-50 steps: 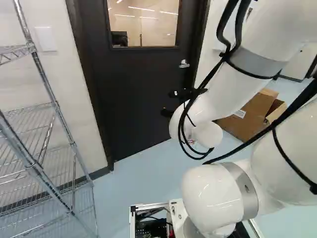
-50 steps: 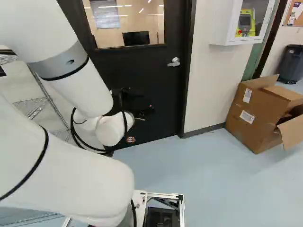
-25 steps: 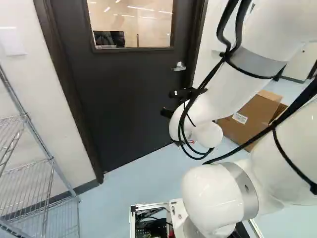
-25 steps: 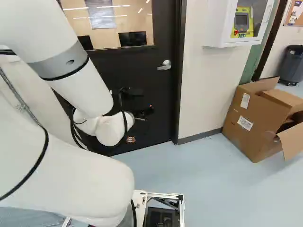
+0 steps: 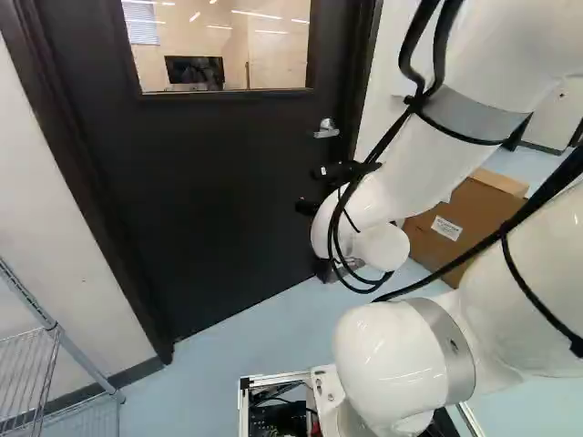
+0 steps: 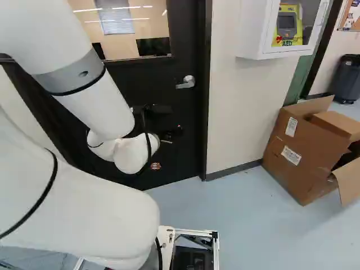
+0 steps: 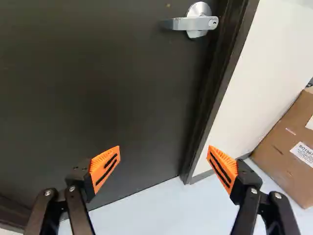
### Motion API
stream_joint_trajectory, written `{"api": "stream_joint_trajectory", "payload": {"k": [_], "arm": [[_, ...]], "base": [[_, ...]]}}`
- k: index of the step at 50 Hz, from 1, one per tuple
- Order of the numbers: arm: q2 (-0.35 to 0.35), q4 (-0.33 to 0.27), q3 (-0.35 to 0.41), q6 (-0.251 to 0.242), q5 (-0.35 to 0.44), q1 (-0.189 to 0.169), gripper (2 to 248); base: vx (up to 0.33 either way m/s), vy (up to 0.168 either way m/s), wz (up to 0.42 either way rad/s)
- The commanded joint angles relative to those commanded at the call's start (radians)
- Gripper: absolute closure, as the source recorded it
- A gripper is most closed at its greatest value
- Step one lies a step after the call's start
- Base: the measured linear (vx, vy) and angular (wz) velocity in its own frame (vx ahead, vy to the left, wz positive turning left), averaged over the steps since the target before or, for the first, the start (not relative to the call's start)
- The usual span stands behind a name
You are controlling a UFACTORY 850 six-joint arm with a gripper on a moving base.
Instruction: Open the door and move inside
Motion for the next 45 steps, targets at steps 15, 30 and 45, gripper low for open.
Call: {"api": "stream_joint_trajectory", "payload": {"k": [15, 30, 45], "arm": [[0.000, 0.000, 0.000, 0.000, 0.000, 0.000, 3], [0.001, 0.000, -0.003, 0.000, 0.000, 0.000, 3], [-0.023, 0.000, -0.059, 0.000, 0.000, 0.000, 3]], "base": [[0.169, -0.007, -0.021], [0.000, 0.000, -0.001], [0.000, 0.000, 0.000]]}}
